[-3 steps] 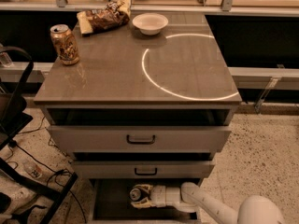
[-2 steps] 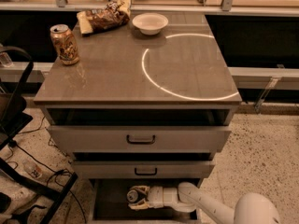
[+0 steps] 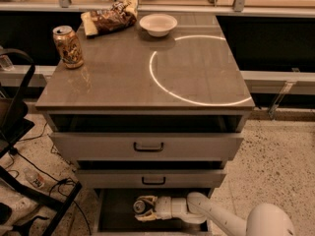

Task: Place pepsi can into bottom drawer

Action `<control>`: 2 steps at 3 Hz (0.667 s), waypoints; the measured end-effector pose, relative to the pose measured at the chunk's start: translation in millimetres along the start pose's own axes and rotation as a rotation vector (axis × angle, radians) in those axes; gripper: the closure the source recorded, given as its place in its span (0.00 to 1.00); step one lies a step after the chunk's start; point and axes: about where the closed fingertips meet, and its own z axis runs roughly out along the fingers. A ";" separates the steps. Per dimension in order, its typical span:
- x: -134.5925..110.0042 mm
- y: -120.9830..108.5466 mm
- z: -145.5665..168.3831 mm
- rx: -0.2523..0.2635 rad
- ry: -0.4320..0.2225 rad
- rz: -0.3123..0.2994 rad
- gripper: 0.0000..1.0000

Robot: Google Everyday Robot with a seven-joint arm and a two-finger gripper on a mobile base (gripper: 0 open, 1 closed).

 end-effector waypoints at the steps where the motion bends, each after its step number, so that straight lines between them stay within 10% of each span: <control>1: -0.4 1.1 1.7 -0.003 -0.002 0.001 0.29; 2: -0.8 2.3 3.7 -0.006 -0.004 0.002 0.05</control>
Offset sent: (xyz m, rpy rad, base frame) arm -0.0008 0.0016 0.0000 0.0017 0.0010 0.0023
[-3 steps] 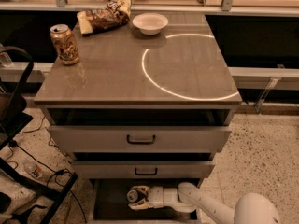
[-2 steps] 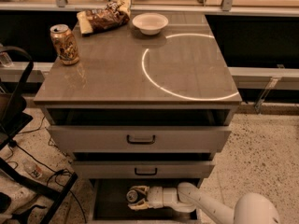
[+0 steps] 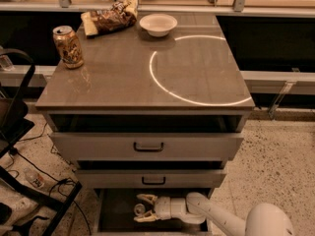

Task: Place pepsi can into bottom drawer

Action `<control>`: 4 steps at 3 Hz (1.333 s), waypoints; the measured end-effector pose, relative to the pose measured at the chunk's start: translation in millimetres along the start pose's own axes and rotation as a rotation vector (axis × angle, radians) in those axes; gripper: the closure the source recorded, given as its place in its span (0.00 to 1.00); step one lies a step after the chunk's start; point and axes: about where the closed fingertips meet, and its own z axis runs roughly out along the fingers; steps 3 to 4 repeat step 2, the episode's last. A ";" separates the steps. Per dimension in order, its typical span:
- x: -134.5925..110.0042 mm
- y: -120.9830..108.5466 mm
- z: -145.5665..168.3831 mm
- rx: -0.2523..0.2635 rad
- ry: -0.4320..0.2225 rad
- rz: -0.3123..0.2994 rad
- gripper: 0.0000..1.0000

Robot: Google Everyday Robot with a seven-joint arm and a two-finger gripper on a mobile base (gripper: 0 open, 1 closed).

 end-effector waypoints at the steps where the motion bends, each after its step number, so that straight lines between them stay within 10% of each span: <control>1: -0.2 0.7 1.2 -0.002 -0.001 0.001 0.00; 4: -0.3 0.8 1.2 -0.002 -0.001 0.001 0.00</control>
Offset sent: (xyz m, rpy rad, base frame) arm -0.0006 0.0012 0.0000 0.0012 0.0007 0.0016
